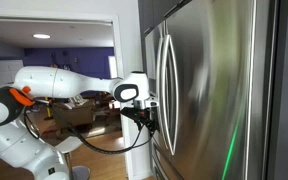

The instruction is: Open the fridge left door

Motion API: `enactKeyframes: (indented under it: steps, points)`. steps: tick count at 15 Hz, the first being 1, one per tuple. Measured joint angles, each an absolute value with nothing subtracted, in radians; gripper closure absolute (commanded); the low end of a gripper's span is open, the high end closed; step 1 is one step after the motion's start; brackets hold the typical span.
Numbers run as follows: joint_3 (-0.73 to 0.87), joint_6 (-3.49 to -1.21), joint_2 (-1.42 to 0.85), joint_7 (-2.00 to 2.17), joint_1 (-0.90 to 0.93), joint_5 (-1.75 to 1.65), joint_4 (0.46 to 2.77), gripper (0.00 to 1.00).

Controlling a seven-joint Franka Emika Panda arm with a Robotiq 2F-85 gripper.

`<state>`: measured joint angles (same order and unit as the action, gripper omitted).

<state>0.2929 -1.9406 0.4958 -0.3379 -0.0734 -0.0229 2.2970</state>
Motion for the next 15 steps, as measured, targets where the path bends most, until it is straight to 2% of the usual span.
enactKeyframes:
  steps: [9,15]
  points:
    - [0.285,-1.941,0.496,-0.331,-0.078,-0.024,2.296,0.00]
    - [0.140,-1.980,0.482,-0.128,-0.116,-0.167,2.269,0.00]
